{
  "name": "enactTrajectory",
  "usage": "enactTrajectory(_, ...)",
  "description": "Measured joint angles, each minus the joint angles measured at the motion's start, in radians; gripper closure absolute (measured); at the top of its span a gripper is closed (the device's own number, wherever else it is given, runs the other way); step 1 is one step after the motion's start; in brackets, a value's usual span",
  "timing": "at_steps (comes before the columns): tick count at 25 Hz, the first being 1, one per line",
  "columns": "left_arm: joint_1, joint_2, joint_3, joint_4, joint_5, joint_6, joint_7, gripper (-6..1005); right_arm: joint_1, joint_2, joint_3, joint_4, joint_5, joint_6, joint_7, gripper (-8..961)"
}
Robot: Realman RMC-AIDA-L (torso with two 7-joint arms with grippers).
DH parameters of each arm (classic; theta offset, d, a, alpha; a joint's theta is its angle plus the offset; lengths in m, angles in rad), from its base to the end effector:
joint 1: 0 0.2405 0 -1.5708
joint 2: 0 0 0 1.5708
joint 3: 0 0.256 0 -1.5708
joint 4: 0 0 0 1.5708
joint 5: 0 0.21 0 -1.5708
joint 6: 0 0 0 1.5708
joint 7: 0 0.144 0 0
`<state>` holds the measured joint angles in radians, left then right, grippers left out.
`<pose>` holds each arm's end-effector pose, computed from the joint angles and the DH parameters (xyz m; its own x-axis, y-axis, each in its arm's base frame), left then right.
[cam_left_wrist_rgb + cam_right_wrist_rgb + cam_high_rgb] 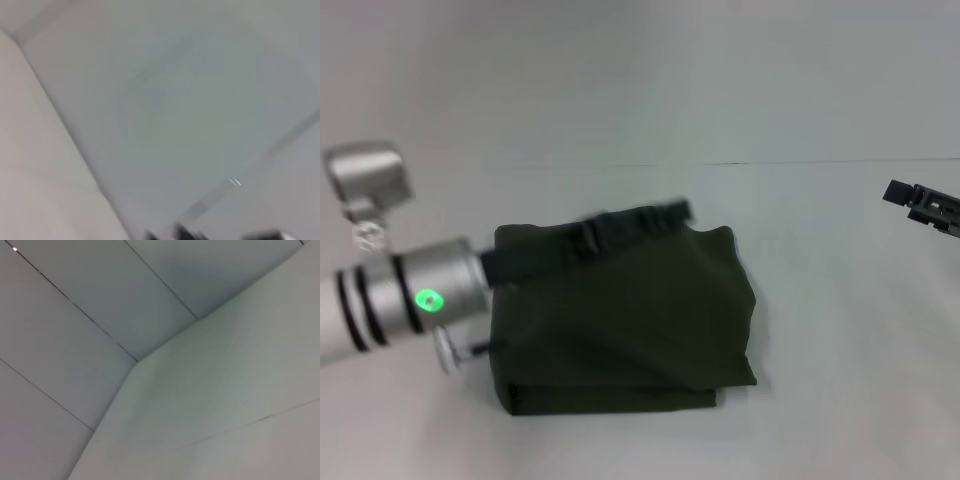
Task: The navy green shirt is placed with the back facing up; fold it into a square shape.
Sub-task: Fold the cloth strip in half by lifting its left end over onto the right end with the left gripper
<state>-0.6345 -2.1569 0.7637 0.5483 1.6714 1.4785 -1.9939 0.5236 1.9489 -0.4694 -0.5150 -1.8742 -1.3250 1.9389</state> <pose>-0.1904 0.3575 -0.0302 0.2116 0.7433 0.6346 0.7401 -0.5460 0.3927 0.3205 0.3664 0.0736 0.1770 -0.6053 -0.7761 -0.9467 -0.3203 0.0339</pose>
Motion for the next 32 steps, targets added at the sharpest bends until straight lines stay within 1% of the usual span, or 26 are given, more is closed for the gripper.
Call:
enactTrajectory(2,0.014,0.017,-0.031,0.027,0.001,-0.054,-0.004,489,0.009,-0.013,-0.01,-0.001,-0.019,0.004,0.043,38)
enactTrajectory(3,0.018,0.034,-0.047,0.027,0.003,-0.104,-0.005,440,0.016,-0.024,-0.016,-0.001,-0.033,0.007,0.076,38)
enactTrajectory(4,0.018,0.038,-0.049,0.027,0.003,-0.117,-0.004,372,0.023,-0.034,-0.023,0.0,-0.048,0.007,0.107,38)
enactTrajectory(5,0.022,0.05,-0.056,0.023,0.004,-0.16,-0.005,303,0.033,-0.049,-0.034,0.001,-0.066,0.003,0.145,38)
enactTrajectory(6,0.026,0.057,-0.06,0.021,0.003,-0.192,-0.005,235,0.04,-0.059,-0.047,0.001,-0.081,-0.004,0.176,38)
enactTrajectory(8,0.036,0.065,-0.064,0.021,0.004,-0.262,-0.005,209,0.056,-0.076,-0.083,-0.001,-0.106,-0.026,0.229,38)
enactTrajectory(10,0.042,0.07,-0.064,0.021,0.006,-0.33,-0.003,183,0.07,-0.084,-0.116,-0.003,-0.112,-0.05,0.247,38)
enactTrajectory(13,0.046,0.077,-0.058,0.017,0.015,-0.407,0.001,143,0.095,-0.081,-0.16,-0.009,-0.113,-0.075,0.244,38)
enactTrajectory(17,0.049,0.079,-0.056,0.018,0.033,-0.457,0.002,91,0.117,-0.071,-0.187,-0.014,-0.113,-0.061,0.241,38)
enactTrajectory(21,0.049,0.081,-0.055,0.016,0.044,-0.486,0.003,93,0.123,-0.065,-0.187,-0.015,-0.114,-0.037,0.241,38)
enactTrajectory(29,0.035,0.078,-0.054,0.017,0.089,-0.533,0.003,95,0.124,-0.065,-0.183,-0.015,-0.114,-0.03,0.244,38)
enactTrajectory(30,0.03,0.074,-0.041,0.017,0.103,-0.58,0.004,95,0.124,-0.065,-0.185,-0.015,-0.114,-0.03,0.244,38)
enactTrajectory(31,0.03,0.074,-0.041,0.017,0.103,-0.58,0.004,95,0.124,-0.065,-0.187,-0.015,-0.114,-0.03,0.243,38)
enactTrajectory(32,0.027,0.072,-0.029,0.013,0.111,-0.614,0.004,95,0.124,-0.065,-0.187,-0.015,-0.114,-0.028,0.242,38)
